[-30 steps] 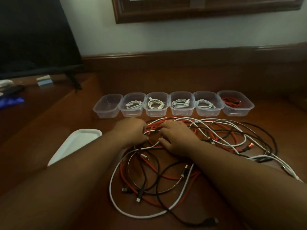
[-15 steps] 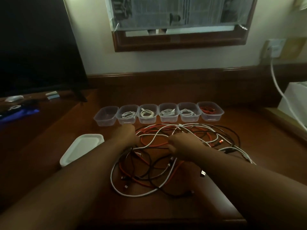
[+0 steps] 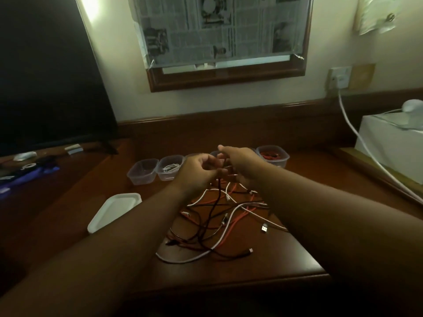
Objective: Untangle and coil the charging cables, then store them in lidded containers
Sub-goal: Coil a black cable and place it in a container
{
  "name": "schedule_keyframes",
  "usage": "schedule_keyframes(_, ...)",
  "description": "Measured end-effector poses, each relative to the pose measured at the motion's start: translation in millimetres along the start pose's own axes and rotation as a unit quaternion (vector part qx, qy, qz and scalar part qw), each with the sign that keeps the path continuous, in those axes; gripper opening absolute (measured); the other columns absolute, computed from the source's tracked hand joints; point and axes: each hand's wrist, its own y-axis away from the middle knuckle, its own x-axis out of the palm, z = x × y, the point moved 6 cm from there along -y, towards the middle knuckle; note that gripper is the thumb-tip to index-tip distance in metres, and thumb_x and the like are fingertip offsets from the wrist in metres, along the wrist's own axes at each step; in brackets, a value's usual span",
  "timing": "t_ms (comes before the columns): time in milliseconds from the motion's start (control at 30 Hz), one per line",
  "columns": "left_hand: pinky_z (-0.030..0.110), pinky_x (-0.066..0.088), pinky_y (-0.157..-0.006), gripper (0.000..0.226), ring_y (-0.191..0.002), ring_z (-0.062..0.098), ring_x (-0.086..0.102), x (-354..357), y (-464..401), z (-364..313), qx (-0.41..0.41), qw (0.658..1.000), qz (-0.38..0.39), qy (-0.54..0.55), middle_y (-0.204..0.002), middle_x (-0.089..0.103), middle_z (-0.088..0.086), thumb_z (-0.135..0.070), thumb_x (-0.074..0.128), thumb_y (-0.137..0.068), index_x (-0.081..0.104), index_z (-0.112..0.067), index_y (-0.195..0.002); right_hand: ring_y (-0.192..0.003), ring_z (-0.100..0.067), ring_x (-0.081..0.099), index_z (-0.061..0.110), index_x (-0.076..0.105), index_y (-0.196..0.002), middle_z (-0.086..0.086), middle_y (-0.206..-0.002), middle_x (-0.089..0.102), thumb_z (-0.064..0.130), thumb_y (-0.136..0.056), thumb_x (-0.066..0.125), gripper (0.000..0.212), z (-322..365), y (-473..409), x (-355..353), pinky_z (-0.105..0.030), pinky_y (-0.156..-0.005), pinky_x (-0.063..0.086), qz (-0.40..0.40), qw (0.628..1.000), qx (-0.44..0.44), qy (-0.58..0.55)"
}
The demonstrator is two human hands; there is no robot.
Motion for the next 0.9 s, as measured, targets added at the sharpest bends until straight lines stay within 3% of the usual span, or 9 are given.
schedule_keyframes(133,0.023,0.054,-0.058,0.011,-0.074,0.015,0.067,6,0,-1,-0.010,0.999,-0.015,0.044,-0.094,0.070,0.010,-0.015,0.067,-0.092,0.064,-0.009,-0.101,-0.067,-0.017,0.059,0.005,0.063,-0.120,-0.008,-0.081,0.061,0.014,-0.100,0.051,0.025,29,4,-16,-0.029,-0.060,0.052,-0.056,0.991,-0.036,0.112)
schedule_keyframes(267,0.021,0.053,-0.055,0.009,-0.074,0.017,0.062,7,-10,1,-0.010,0.994,-0.092,0.051,-0.095,0.065,0.011,-0.013,0.066,-0.093,0.061,-0.019,-0.098,-0.088,-0.025,0.064,0.009,0.068,-0.109,-0.013,-0.099,0.066,0.016,-0.100,0.046,0.025,42,11,-27,-0.035,-0.072,0.051,-0.078,0.886,-0.166,0.426)
schedule_keyframes(367,0.027,0.054,-0.063,0.034,-0.084,0.019,0.063,21,-22,-2,0.008,0.998,-0.068,0.011,-0.106,0.061,0.010,-0.015,0.067,-0.092,0.052,-0.024,-0.121,-0.066,-0.014,0.054,0.025,0.058,-0.082,-0.001,-0.077,0.060,0.030,-0.102,0.046,0.024,36,28,-34,-0.029,-0.057,0.042,-0.057,0.866,-0.236,0.438)
schedule_keyframes(433,0.024,0.051,-0.062,0.030,-0.081,0.014,0.063,39,-30,-6,0.016,1.000,-0.018,0.017,-0.104,0.062,0.009,-0.011,0.061,-0.095,0.053,-0.020,-0.122,-0.062,-0.010,0.052,0.031,0.053,-0.079,0.004,-0.074,0.058,0.032,-0.103,0.046,0.024,32,36,-38,-0.026,-0.057,0.039,-0.040,0.854,-0.277,0.438)
schedule_keyframes(567,0.023,0.044,-0.054,0.005,-0.056,0.009,0.054,74,-47,-5,0.000,0.998,0.009,0.060,-0.074,0.059,0.008,-0.008,0.056,-0.097,0.062,-0.007,-0.096,-0.084,-0.008,0.053,0.022,0.059,-0.090,0.006,-0.093,0.054,0.024,-0.103,0.045,0.020,41,55,-56,-0.020,-0.070,0.041,-0.052,0.845,-0.413,0.335)
schedule_keyframes(667,0.018,0.042,-0.048,0.015,-0.058,0.011,0.051,99,-59,12,-0.033,0.999,0.022,0.018,-0.066,0.057,0.003,-0.019,0.058,-0.099,0.063,-0.013,-0.086,-0.113,-0.007,0.052,0.019,0.058,-0.116,0.000,-0.122,0.054,0.026,-0.107,0.034,0.026,43,60,-79,-0.019,-0.093,0.044,0.024,0.924,-0.355,0.137)
schedule_keyframes(733,0.018,0.045,-0.051,0.017,-0.062,0.011,0.054,111,-65,25,-0.045,0.998,0.038,-0.008,-0.069,0.058,0.003,-0.021,0.057,-0.100,0.065,-0.014,-0.087,-0.122,-0.018,0.054,0.016,0.054,-0.113,-0.014,-0.128,0.056,0.032,-0.108,0.027,0.032,42,59,-94,-0.033,-0.104,0.043,0.066,0.952,-0.298,0.022)
schedule_keyframes(833,0.020,0.046,-0.056,0.019,-0.063,0.012,0.055,122,-72,36,-0.037,0.997,0.051,-0.048,-0.071,0.059,0.003,-0.023,0.058,-0.099,0.068,-0.008,-0.094,-0.090,-0.027,0.068,0.010,0.048,-0.111,-0.016,-0.094,0.065,0.042,-0.105,0.029,0.039,41,58,-113,-0.044,-0.090,0.050,0.111,0.954,-0.238,-0.146)
schedule_keyframes(900,0.022,0.044,-0.053,0.013,-0.059,0.014,0.051,125,-76,37,-0.037,0.999,0.023,-0.010,-0.067,0.057,0.003,-0.019,0.062,-0.097,0.067,-0.009,-0.090,-0.058,-0.017,0.053,0.015,0.045,-0.095,-0.003,-0.069,0.053,0.044,-0.104,0.036,0.032,36,54,-128,-0.038,-0.067,0.045,0.066,0.961,-0.223,-0.146)
